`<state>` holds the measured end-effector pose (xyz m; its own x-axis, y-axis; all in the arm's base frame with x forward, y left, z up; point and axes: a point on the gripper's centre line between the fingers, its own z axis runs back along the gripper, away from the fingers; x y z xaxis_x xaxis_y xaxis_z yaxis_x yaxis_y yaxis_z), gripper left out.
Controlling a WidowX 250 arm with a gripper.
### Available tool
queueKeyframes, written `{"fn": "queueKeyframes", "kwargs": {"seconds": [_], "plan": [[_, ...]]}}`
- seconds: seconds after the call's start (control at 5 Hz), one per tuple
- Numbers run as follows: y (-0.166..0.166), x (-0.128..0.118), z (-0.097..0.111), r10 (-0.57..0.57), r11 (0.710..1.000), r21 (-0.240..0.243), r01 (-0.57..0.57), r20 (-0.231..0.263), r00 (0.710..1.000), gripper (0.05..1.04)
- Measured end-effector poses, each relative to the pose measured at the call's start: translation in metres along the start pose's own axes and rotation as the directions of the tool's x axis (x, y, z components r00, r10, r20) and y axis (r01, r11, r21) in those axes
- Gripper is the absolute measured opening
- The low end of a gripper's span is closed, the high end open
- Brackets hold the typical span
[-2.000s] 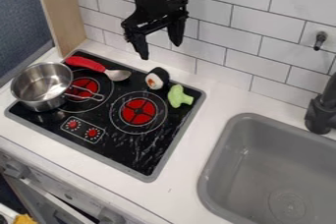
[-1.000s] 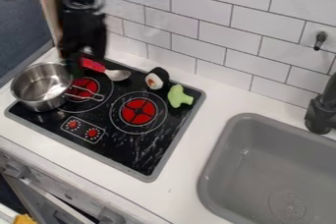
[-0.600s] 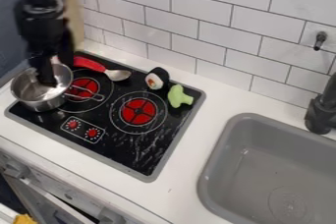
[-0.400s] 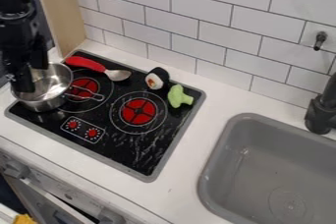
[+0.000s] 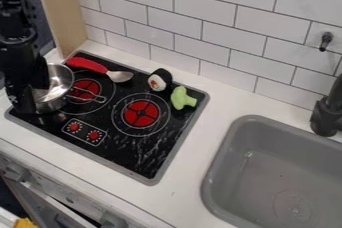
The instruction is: Move the silver pot to the bottom right side of the stove
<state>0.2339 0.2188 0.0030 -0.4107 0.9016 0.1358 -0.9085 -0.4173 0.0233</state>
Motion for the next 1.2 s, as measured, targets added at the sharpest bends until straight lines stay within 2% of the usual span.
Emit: {"fn": "queueKeyframes", "kwargs": {"seconds": [0.2, 0.6, 1.0, 1.2], "plan": [[0.001, -0.002, -0.013, -0.013, 1.0, 0.019, 0.013, 0.007, 1.0, 1.001], [-0.001, -0.014, -0.024, -0.074, 0.997, 0.014, 0.074, 0.0, 0.997, 0.971], [0.0, -0.018, -0.027, -0.081, 0.997, 0.002, 0.081, 0.014, 0.997, 0.358], [0.002, -0.016, -0.028, -0.062, 0.998, -0.016, 0.062, 0.034, 0.998, 0.159]]}}
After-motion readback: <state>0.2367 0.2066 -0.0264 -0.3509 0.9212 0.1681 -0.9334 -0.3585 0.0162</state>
